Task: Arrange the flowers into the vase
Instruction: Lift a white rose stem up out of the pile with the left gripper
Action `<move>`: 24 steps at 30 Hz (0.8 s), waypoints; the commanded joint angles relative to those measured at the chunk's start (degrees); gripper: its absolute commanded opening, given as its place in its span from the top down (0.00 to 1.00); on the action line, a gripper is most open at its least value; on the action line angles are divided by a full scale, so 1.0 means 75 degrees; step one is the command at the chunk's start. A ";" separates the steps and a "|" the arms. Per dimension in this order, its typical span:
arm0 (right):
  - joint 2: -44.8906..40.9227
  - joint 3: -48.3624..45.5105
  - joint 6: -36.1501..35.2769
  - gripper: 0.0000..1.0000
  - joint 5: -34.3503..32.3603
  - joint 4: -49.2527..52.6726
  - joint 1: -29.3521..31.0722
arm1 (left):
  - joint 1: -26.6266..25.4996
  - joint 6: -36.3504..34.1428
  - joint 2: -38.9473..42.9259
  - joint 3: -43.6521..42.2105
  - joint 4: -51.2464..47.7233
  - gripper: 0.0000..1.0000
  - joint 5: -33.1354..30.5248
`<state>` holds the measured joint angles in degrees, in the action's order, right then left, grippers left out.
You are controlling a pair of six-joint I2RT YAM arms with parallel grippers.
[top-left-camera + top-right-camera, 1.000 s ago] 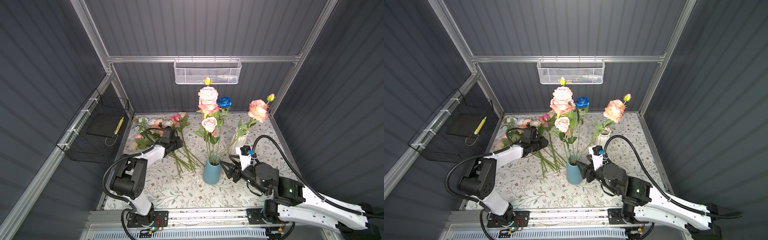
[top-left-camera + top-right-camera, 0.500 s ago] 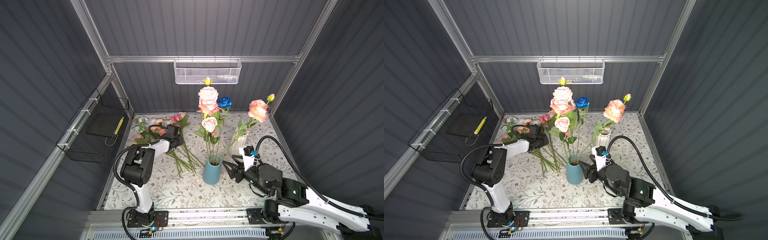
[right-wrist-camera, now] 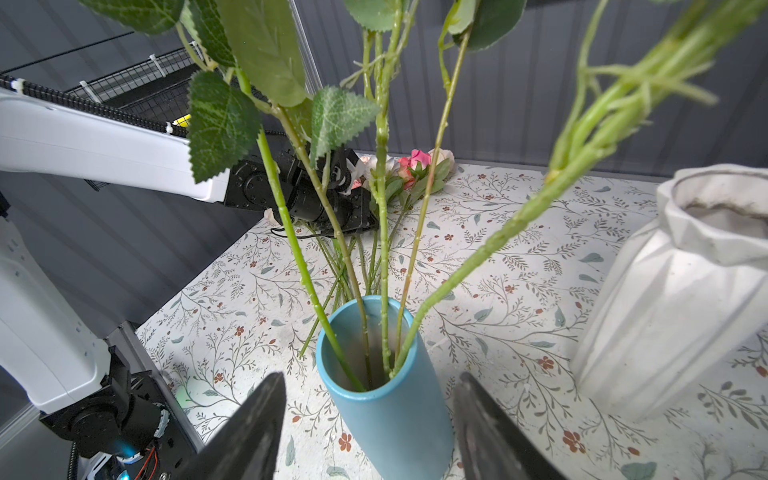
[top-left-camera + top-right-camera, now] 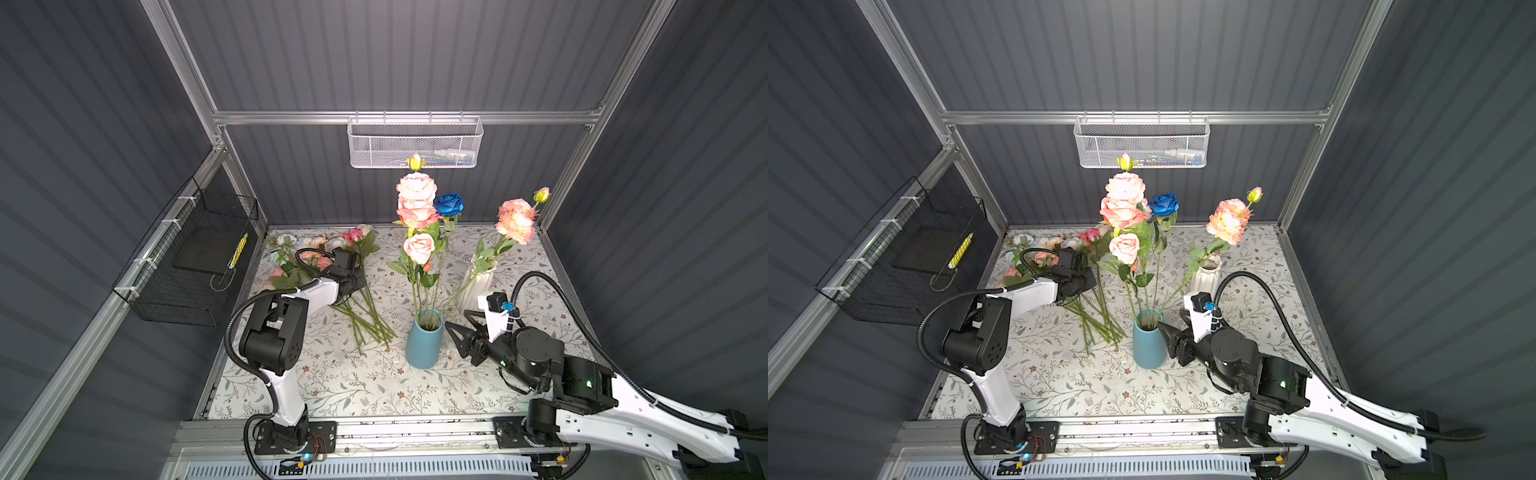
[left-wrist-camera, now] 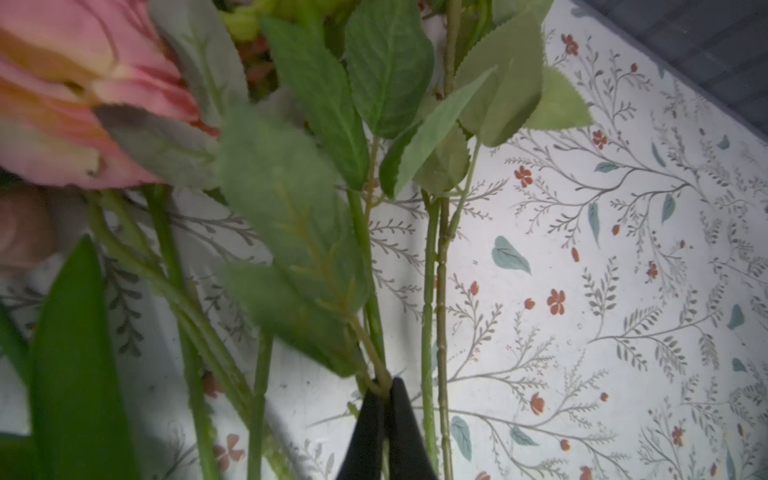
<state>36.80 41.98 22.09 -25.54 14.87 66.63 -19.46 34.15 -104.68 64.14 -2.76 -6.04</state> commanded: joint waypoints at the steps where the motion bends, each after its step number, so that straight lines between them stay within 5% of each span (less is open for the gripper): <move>1: -0.0051 -0.0002 -0.0018 0.34 -0.0110 0.0003 -0.0001 | -0.0030 0.0031 0.0603 -0.0164 -0.0045 1.00 -0.0219; 14: -0.0240 -0.0025 0.0040 0.33 -0.0058 0.0032 -0.0001 | -0.0030 0.0009 0.3341 -0.1039 -0.0340 1.00 -0.0355; 24: -0.0222 0.0250 -0.0059 0.33 0.0735 -0.0059 0.0008 | -0.0029 -0.0381 0.5938 -0.1094 -0.1406 1.00 0.0397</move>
<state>35.27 42.04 22.06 -23.22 14.90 66.63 -19.46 33.54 -63.44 55.86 -9.02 -5.82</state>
